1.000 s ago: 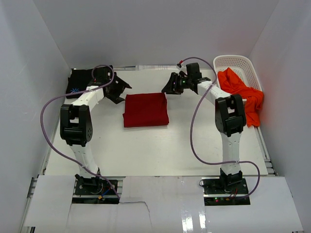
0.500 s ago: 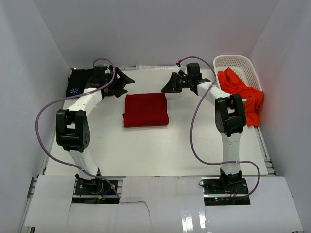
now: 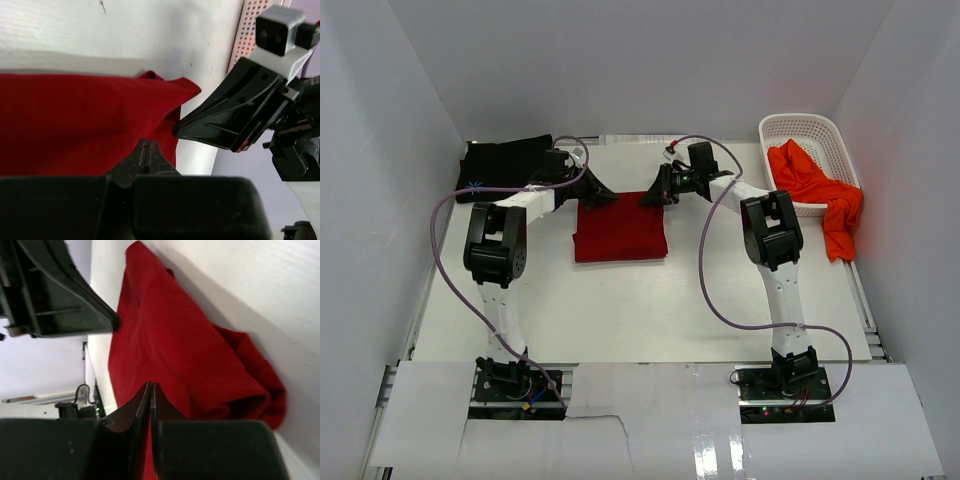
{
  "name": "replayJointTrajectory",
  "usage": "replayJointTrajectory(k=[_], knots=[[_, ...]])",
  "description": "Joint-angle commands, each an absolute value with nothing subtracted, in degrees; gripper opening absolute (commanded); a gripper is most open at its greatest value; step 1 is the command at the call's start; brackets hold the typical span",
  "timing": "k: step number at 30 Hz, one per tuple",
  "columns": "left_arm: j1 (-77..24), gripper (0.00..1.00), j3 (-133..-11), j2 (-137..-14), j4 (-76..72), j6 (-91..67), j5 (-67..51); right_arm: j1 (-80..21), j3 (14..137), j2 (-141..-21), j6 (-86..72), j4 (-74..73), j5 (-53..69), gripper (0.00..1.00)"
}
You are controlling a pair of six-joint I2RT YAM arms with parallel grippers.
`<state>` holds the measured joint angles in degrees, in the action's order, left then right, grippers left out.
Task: Fold and stack the t-shirts
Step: Fold the long partially folded tshirt into a neat square
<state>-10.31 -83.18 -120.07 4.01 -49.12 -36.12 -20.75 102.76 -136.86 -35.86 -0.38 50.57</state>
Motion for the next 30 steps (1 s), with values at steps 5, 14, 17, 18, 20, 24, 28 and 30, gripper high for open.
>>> replayJointTrajectory(k=[5, 14, 17, 18, 20, 24, 28, 30], knots=[[-12.22, 0.0, -78.32, -113.65, -3.16, -48.69, -39.81, -23.64, 105.03, -136.84, -40.08, 5.63, 58.09, 0.08], [-12.48, 0.0, -71.98, -110.04, -6.33, -48.17, -39.73, -24.61, 115.13, -145.71, -40.69, 4.48, 57.13, 0.08], [-12.39, 0.0, -71.98, -112.14, -7.2, -47.55, -39.99, -24.52, 119.52, -149.58, -40.25, 4.48, 55.64, 0.08], [-12.48, 0.0, -72.24, -113.89, -7.56, -47.29, -40.25, -24.52, 120.75, -151.5, -40.25, 4.4, 55.03, 0.08], [-12.48, 0.0, -73.21, -115.39, -7.56, -47.29, -41.04, -24.35, 123.82, -153.19, -40.25, 4.48, 54.41, 0.08], [-13.44, 0.0, -73.39, -116.54, -8.0, -46.5, -41.84, -23.99, 126.03, -156.0, -39.47, 5.44, 52.21, 0.08], [-14.94, 0.0, -72.51, -116.1, -7.91, -44.12, -42.1, -23.56, 126.38, -156.88, -39.9, 9.92, 51.86, 0.13], [-15.55, 0.0, -71.81, -116.37, -8.08, -43.77, -42.1, -23.55, 126.56, -157.32, -40.86, 11.24, 52.38, 0.13]])
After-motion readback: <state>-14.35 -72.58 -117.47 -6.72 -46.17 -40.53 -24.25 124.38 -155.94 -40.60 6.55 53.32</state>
